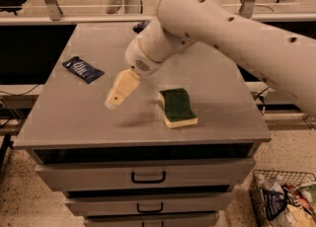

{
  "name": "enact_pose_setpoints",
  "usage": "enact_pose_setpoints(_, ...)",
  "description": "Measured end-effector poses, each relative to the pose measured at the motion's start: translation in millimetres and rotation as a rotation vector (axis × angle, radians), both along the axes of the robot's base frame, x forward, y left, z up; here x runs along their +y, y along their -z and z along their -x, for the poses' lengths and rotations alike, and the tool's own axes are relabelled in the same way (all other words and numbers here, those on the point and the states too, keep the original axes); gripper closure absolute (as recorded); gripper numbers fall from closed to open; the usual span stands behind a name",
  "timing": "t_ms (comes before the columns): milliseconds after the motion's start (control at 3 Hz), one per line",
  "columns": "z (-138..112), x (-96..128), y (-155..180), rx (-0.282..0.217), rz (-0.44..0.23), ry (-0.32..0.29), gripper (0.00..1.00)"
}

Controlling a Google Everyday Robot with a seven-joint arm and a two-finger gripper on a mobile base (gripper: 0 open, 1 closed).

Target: Move rxbar blueberry near blue chip bag

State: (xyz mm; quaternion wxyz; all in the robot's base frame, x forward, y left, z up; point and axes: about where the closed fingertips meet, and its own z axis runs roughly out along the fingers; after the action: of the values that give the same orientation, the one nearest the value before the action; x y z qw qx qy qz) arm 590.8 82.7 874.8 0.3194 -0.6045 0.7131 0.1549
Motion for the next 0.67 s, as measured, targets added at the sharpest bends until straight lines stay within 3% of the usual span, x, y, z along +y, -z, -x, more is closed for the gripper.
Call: enact_pose_setpoints(667,-49.0,69.5,15.0,0.038,-0.101,0.039,0.0)
